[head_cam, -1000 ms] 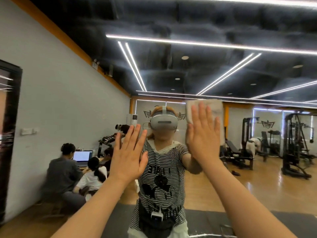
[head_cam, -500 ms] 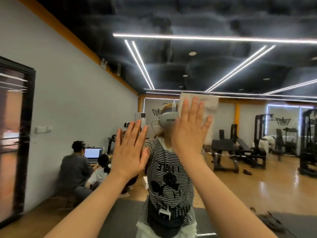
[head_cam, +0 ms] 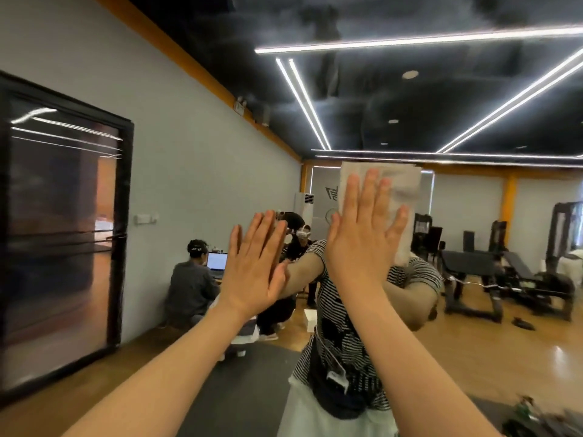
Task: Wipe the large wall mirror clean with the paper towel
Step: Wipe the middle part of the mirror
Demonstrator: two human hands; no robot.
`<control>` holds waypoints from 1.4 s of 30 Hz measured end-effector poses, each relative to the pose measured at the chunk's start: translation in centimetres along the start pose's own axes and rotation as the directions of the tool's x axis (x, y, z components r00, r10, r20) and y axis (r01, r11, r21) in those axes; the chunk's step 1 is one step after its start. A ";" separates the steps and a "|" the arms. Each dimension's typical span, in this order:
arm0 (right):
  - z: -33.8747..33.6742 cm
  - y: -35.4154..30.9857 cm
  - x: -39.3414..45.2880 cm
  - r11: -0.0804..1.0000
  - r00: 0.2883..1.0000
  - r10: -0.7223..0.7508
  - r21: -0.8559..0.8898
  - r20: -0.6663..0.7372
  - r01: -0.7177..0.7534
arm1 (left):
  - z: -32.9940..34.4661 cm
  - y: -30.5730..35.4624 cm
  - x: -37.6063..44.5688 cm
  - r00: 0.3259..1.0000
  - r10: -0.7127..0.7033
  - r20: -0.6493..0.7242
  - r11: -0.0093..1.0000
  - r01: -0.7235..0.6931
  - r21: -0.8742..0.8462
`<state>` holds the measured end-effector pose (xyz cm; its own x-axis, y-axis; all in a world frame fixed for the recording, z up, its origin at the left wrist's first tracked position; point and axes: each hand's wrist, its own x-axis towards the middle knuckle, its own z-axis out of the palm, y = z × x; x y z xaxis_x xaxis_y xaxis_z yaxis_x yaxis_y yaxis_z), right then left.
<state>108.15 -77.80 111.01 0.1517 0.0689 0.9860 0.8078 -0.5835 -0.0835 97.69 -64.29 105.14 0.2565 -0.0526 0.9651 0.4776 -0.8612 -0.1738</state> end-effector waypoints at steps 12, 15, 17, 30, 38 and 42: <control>-0.6 0.0 -0.2 0.995 1.000 -0.017 -0.096 0.023 0.019 | -0.8 0.1 0.5 0.999 -0.004 0.051 0.997 0.008 -0.083; -0.9 -0.2 -0.3 0.991 0.998 0.015 -0.136 0.059 -0.007 | -1.3 -0.3 0.4 0.996 0.010 0.092 0.990 0.003 -0.141; -1.0 -0.3 -0.3 0.989 0.997 0.031 -0.147 0.068 -0.021 | -2.2 -1.4 0.5 0.989 0.090 0.117 0.987 -0.073 -0.146; -2.0 -0.9 0.0 0.988 0.990 0.070 -0.143 0.124 -0.052 | -4.0 -16.6 -1.9 0.943 -0.315 0.105 0.933 0.328 -0.146; -2.1 0.0 1.2 0.973 0.997 -0.042 -0.226 0.062 0.055 | -2.1 -17.5 -2.7 0.970 -0.242 0.008 0.960 0.241 -0.141; -0.7 -3.5 1.2 0.973 0.994 0.107 -0.202 -0.025 -0.110 | -2.0 -17.4 -2.7 0.970 -0.241 -0.021 0.964 0.237 -0.122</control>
<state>105.13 -76.20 112.57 0.2235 -0.0140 0.9746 0.6544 -0.7388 -0.1606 87.03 -50.21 105.93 0.1157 0.1458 0.9825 0.4189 -0.9040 0.0848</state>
